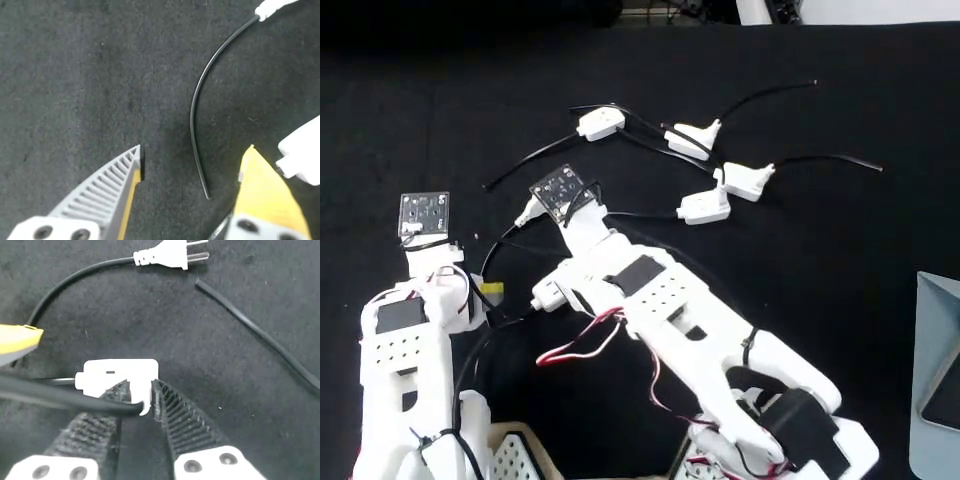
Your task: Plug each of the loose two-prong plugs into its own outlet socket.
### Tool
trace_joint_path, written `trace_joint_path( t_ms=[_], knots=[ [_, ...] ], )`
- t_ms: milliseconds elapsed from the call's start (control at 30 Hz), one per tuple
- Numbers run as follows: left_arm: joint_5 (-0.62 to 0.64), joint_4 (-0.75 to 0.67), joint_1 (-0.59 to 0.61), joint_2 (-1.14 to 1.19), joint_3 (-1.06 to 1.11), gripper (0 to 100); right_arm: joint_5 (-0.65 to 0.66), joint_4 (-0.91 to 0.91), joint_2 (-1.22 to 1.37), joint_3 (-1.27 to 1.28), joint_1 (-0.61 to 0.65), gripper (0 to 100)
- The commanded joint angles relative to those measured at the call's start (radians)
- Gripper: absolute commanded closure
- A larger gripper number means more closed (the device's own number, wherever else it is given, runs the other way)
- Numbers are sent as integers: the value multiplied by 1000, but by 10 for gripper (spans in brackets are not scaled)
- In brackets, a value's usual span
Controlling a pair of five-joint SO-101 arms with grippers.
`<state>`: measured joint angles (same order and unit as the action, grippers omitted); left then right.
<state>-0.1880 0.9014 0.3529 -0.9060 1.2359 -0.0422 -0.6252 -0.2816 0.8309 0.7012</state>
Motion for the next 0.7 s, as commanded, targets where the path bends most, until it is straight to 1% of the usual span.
trace_joint_path(
  t_ms=[0,133,367,467,667],
  knots=[
    [11,-17,12,-20,-7,690,8,-2,16,-54,17,987],
    [11,-17,13,-20,-7,690,44,-2,64,-59,17,987],
    [11,-17,15,-20,-7,690,43,-94,173,-147,18,987],
    [11,-17,15,-20,-7,690,44,-100,214,-170,18,987],
    [11,-17,15,-20,-5,690,46,-100,209,-180,6,987]
  ],
)
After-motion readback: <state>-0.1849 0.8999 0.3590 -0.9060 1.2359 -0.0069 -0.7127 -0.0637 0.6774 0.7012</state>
